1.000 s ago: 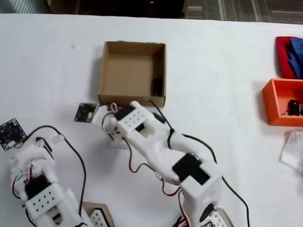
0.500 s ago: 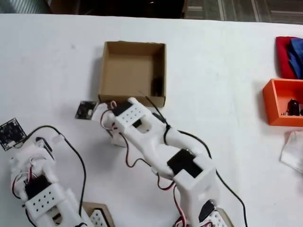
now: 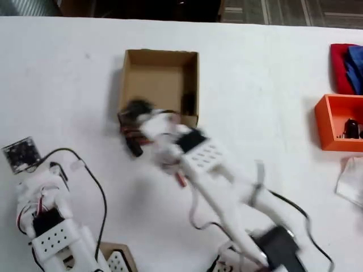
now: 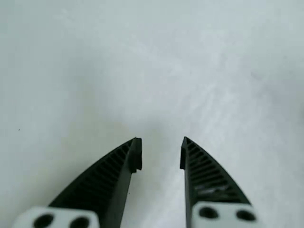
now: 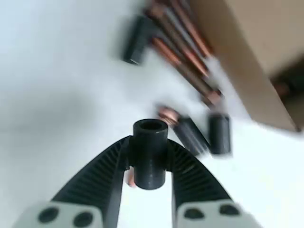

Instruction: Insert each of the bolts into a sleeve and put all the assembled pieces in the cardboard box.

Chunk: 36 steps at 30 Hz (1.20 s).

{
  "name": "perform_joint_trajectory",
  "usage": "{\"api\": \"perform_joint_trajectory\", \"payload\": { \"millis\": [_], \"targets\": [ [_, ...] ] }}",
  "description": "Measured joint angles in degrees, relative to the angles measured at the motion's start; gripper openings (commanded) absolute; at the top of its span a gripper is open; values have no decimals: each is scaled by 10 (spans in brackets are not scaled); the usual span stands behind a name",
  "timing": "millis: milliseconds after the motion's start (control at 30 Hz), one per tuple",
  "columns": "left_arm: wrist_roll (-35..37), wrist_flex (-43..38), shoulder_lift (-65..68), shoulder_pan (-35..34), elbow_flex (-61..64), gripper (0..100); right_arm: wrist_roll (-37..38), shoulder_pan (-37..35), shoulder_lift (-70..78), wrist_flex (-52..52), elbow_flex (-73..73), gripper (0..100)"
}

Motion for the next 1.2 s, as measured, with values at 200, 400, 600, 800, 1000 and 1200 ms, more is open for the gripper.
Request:
{"api": "perform_joint_trajectory", "payload": {
  "millis": [200,400,600,800,1000,1200],
  "targets": [
    [-60,18,0,121,-19,158,-5,211,-110,-7,128,21],
    [-96,88,78,175,-162,158,-6,315,-109,-7,149,21],
    [-96,302,381,214,-483,155,-9,324,-108,-23,184,21],
    [-76,591,686,323,-843,54,-9,324,-108,-104,257,21],
    [-11,635,716,458,-987,185,-34,324,-107,-198,312,21],
    [19,607,723,578,-941,173,-49,348,-141,-235,341,21]
  ]
}}
